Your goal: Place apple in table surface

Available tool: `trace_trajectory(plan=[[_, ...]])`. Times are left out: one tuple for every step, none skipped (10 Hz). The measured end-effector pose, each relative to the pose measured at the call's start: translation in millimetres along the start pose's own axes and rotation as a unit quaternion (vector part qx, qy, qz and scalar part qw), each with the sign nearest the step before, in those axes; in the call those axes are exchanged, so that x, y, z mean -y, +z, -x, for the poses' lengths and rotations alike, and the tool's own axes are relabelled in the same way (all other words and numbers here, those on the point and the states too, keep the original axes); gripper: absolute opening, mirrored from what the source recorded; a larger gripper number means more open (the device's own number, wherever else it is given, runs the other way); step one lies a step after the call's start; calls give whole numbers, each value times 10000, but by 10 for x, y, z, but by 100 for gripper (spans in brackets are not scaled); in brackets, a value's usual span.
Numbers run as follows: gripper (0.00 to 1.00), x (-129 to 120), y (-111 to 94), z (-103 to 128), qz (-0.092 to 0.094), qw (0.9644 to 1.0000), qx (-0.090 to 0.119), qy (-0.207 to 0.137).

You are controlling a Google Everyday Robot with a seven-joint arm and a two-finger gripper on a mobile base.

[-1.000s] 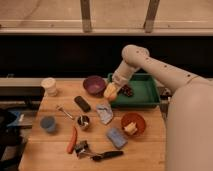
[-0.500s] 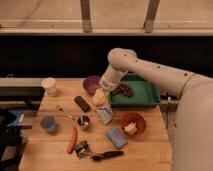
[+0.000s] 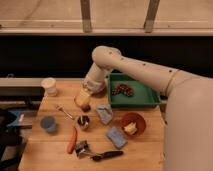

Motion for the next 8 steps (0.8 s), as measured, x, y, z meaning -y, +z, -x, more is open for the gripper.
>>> trace_trajectory(plan=[[0,-98,76,82,54,9998,-33,-176],[0,-149,129,108,74,9997,-65,-214],[0,-159,154,93,84,9998,-92,-156],[0,-137,151,36,83,9999,-112,-60],[0,-112,135,-93,98,9998,-149,62],[0,-101,112,-245,133,9996,-185,179],[0,-83,70,-355,215,9993,-195,227],[0,-90,63,-385,255,9992,-218,221]])
